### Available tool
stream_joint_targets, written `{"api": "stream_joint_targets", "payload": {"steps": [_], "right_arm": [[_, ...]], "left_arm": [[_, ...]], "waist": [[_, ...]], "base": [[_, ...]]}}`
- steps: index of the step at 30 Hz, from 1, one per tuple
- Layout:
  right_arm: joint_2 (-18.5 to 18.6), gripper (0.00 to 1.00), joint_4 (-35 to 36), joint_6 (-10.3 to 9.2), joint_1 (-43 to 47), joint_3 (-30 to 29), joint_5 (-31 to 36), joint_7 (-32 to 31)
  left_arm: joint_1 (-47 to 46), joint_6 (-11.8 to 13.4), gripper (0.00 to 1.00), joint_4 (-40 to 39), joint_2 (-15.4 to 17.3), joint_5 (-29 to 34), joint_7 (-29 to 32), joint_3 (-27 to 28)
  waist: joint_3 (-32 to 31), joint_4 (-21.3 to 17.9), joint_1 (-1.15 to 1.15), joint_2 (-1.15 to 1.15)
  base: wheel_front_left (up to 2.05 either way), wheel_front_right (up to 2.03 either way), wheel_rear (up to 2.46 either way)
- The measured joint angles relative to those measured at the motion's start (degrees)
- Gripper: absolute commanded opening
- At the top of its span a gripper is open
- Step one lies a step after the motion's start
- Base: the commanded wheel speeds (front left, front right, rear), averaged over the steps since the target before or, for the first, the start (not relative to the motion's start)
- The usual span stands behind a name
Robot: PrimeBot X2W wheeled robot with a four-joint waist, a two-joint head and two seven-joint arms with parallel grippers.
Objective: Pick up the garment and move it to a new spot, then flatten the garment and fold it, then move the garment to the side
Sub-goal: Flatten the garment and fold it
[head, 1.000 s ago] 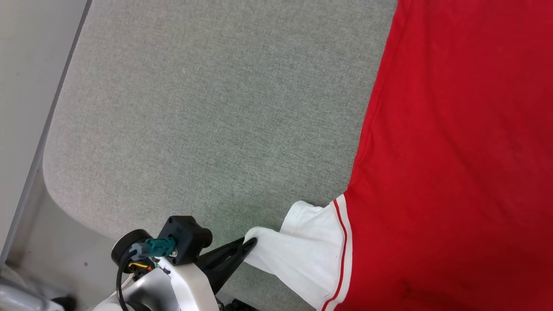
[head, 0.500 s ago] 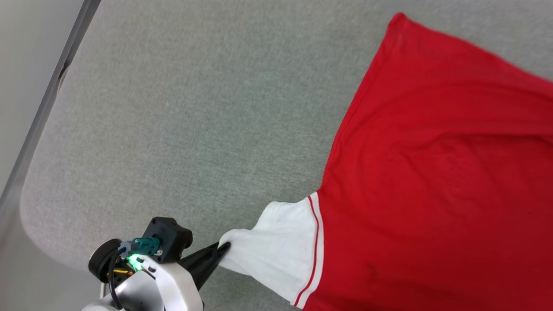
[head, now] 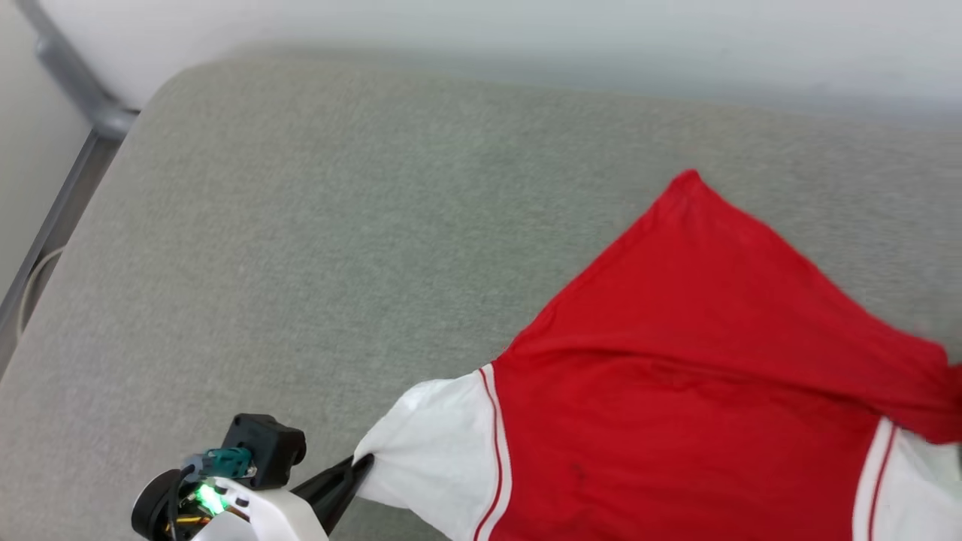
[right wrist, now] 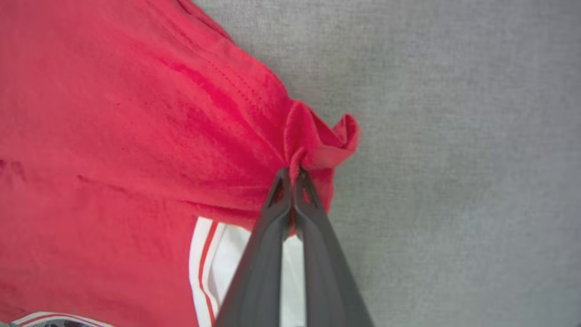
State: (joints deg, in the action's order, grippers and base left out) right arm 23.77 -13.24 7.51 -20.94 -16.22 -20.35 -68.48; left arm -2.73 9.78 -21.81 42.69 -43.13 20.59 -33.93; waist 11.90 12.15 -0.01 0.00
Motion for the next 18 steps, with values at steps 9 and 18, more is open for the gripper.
{"api": "stream_joint_targets", "payload": {"steps": [9, 18], "right_arm": [[-1.3, 0.0, 9.9, 0.0, 13.6, -2.2, -4.4, -2.9], [-4.5, 1.0, 12.7, 0.0, 22.1, -3.3, -4.3, -2.0]], "left_arm": [[1.6, 2.9, 0.0, -0.4, -0.5, 0.2, -2.5, 1.4], [1.2, 3.3, 0.0, 0.9, -2.6, 0.7, -4.6, 1.3]], "waist": [[-4.7, -5.6, 0.0, 0.0], [-4.8, -6.4, 0.0, 0.0]], "base": [[0.0, 0.0, 0.0], [0.0, 0.0, 0.0]]}}
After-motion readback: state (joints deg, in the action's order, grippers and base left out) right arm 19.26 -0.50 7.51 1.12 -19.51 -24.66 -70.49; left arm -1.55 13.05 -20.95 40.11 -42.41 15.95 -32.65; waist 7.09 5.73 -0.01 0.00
